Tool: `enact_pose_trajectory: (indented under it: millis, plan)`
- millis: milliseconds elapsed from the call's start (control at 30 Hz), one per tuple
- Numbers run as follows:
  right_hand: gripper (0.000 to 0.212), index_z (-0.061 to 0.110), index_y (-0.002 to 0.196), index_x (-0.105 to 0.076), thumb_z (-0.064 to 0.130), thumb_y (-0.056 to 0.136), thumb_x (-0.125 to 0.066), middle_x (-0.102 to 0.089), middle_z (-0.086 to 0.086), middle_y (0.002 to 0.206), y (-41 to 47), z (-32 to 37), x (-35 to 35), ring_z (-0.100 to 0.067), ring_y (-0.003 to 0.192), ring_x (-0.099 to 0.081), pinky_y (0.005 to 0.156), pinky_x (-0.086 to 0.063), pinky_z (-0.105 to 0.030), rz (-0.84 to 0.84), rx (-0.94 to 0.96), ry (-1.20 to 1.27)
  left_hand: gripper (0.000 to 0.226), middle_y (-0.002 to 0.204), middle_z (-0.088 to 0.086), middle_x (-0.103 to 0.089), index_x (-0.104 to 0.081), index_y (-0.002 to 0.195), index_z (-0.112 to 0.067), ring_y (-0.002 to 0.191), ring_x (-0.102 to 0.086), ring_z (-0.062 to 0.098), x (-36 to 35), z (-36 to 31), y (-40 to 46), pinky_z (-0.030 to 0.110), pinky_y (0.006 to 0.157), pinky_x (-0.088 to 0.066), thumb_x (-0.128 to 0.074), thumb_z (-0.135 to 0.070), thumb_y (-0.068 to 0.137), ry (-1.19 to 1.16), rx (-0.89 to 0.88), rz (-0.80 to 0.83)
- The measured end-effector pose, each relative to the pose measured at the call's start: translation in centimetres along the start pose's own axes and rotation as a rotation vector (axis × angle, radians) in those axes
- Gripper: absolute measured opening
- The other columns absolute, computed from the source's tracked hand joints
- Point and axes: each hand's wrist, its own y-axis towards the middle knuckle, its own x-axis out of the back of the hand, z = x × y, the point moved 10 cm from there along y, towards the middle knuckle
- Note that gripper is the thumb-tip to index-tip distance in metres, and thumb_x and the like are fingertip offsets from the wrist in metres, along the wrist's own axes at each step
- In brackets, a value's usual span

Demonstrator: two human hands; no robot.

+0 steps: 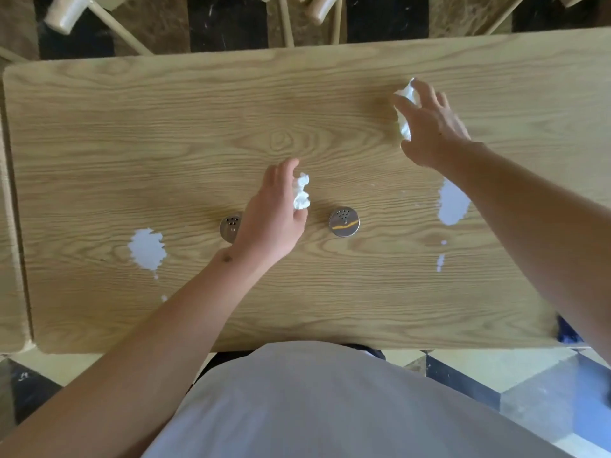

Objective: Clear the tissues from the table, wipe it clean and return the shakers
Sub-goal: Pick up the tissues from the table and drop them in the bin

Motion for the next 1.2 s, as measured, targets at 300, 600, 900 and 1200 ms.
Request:
enact_pose_trajectory:
  millis: [300,600,900,1200]
  plan:
    - [0.029,0.013,0.111,-0.069,0.001,0.089,-0.053,-0.062,-0.012,0.114,1.6,-0.9,0.6,-0.038,0.099,-0.06,0.076,-0.052,-0.038,-0.085,-0.124,0.147,0.046,0.129,0.005,-0.053,-0.05,0.132,-0.015,0.101,-0.063,0.028,-1.9,0.7,-4.4,0.044,0.082,-0.052,-0.061,-0.008,0.088,0.049,0.057,0.115]
    - [0.036,0.011,0.129,-0.046,0.015,0.093,-0.045,-0.062,-0.02,0.111,-14.4,2.1,-4.1,-0.037,0.095,-0.058,0.074,-0.036,-0.032,-0.204,-0.422,0.68,0.036,0.1,-0.004,-0.048,-0.063,0.122,-0.032,0.08,-0.058,0.018,-2.0,-1.5,-9.9,0.033,0.076,-0.05,-0.045,-0.009,0.1,-0.002,-0.144,0.221]
    - [0.022,0.006,0.11,-0.059,0.015,0.091,-0.052,-0.068,-0.019,0.099,-37.1,9.3,-20.4,-0.038,0.094,-0.065,0.079,-0.052,-0.038,0.045,-0.758,0.873,0.05,0.044,-0.001,-0.047,-0.052,0.07,-0.013,0.046,-0.046,0.013,-4.2,1.4,-18.4,0.03,0.05,-0.033,-0.056,-0.058,0.091,0.109,-0.153,0.354]
    - [0.011,0.01,0.084,-0.064,0.007,0.082,-0.054,-0.065,-0.003,0.08,-50.7,12.2,-27.7,-0.025,0.079,-0.059,0.066,-0.043,-0.031,0.162,-0.914,0.89,0.026,0.06,-0.002,-0.045,-0.036,0.068,-0.019,0.068,-0.05,0.032,-10.8,9.2,-27.0,0.035,0.056,-0.034,-0.053,-0.017,0.087,0.34,-0.11,0.489]
